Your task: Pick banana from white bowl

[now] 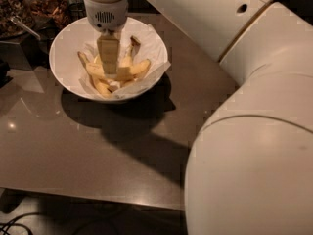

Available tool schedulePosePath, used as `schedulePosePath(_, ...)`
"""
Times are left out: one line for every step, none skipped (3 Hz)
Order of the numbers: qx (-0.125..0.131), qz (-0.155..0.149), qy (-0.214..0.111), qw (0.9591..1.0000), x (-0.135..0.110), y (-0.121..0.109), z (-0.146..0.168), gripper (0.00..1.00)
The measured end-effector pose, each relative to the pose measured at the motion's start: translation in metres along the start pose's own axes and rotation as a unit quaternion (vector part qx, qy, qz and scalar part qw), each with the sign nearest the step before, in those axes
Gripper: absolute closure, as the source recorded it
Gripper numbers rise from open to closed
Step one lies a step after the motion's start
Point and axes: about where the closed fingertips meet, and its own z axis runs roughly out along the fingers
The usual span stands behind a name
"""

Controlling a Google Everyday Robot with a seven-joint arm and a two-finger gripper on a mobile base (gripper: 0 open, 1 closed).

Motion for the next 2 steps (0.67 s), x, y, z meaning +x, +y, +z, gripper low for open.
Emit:
schedulePosePath(-0.018,-0.003,0.010,0.9998,-0.003,0.000,0.020,0.33)
schedulePosePath(-0.034,-0.005,0.020,0.9992,-0.003,-0.002,0.038,0.33)
